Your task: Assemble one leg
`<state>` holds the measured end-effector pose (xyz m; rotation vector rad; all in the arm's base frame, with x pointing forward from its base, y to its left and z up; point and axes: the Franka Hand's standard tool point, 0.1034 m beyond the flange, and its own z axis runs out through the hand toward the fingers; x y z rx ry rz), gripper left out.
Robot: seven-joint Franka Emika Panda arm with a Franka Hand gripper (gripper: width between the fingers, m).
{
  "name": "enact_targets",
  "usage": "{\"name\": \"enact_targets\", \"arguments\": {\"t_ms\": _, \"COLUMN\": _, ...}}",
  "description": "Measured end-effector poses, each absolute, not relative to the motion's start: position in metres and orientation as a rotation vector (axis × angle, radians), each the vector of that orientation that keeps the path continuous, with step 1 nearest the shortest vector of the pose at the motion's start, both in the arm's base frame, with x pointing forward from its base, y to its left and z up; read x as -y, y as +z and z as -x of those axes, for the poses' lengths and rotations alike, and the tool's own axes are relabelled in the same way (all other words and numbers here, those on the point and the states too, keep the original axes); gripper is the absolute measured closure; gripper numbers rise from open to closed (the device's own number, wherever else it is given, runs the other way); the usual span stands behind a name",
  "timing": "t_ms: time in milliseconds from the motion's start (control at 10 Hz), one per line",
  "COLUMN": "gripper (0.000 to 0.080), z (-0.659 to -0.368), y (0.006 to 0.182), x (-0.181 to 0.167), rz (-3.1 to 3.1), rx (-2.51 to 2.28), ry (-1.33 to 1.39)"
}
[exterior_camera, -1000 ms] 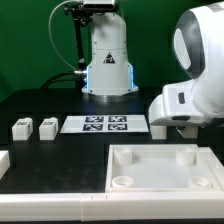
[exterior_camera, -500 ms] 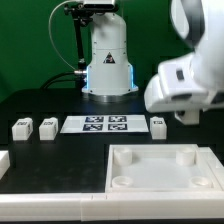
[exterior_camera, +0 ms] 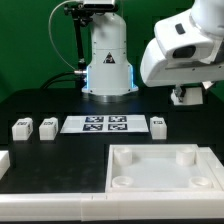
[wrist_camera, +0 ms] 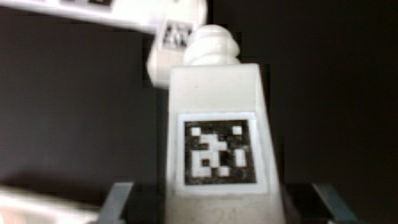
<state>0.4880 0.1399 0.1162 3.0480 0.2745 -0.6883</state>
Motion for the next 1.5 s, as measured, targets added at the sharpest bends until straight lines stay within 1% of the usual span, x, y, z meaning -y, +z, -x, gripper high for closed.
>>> {"name": "enact_targets", "arguments": {"t_ms": 100, "gripper": 0.0509, "z": -0.507, "y": 0.121, "x": -0.132, "rz": -3.102, "rx": -0.372, "ry": -0.501}}
{"name": "enact_targets", "arguments": {"t_ms": 200, "gripper": 0.0509, "z": -0.535, "y": 0.143, "x": -0.118, "rz": -3.123, "rx": -0.424, "ry": -0.372}}
{"name": "enact_targets", "arguments": {"t_ms": 300, "gripper": 0.0509, "z": -0.559, "y": 0.166, "x": -0.113, "rz": -3.124, "rx": -0.438, "ry": -0.217}}
{"name": "enact_targets", "arguments": {"t_ms": 400, "gripper": 0.0508, "z": -0.578, "y": 0.180, "x": -0.117, "rz": -3.122, "rx": -0.459, "ry": 0.036}}
{"name": "enact_targets", "arguments": {"t_ms": 500, "gripper": 0.0508, "z": -0.570, "y": 0.173, "x": -0.115, "rz": -3.132, "rx": -0.443, "ry": 0.240}}
{"name": "enact_targets", "arguments": {"t_ms": 600, "gripper": 0.0508, "z": -0.564, "y": 0.167, "x": -0.113, "rz": -3.131, "rx": -0.440, "ry": 0.292}}
{"name": "enact_targets", "arguments": {"t_ms": 700, "gripper": 0.0508, "z": -0.576, "y": 0.172, "x": -0.115, "rz": -3.115, "rx": -0.441, "ry": 0.502}}
{"name": "enact_targets", "arguments": {"t_ms": 800, "gripper": 0.0508, "z": -0.573, "y": 0.169, "x": -0.112, "rz": -3.083, "rx": -0.438, "ry": 0.704}}
{"name": "enact_targets", "arguments": {"t_ms": 900, "gripper": 0.0508, "z": -0.568, "y": 0.165, "x": -0.109, "rz": -3.049, "rx": -0.427, "ry": 0.847}}
{"name": "enact_targets", "arguments": {"t_ms": 1000, "gripper": 0.0508, "z": -0.567, "y": 0.160, "x": -0.110, "rz": -3.067, "rx": -0.434, "ry": 0.778}}
{"name": "enact_targets", "arguments": {"t_ms": 1100, "gripper": 0.0508, "z": -0.583, "y": 0.159, "x": -0.111, "rz": -3.074, "rx": -0.438, "ry": 0.761}}
{"name": "enact_targets", "arguments": {"t_ms": 1200, "gripper": 0.0508, "z": -0.609, "y": 0.154, "x": -0.117, "rz": -3.098, "rx": -0.418, "ry": 0.746}}
{"name": "enact_targets", "arguments": {"t_ms": 1300, "gripper": 0.0508, "z": -0.628, "y": 0.148, "x": -0.123, "rz": -3.104, "rx": -0.414, "ry": 0.768}}
{"name": "enact_targets", "arguments": {"t_ms": 1500, "gripper": 0.0508, "z": -0.637, "y": 0.131, "x": -0.119, "rz": -3.104, "rx": -0.394, "ry": 0.775}}
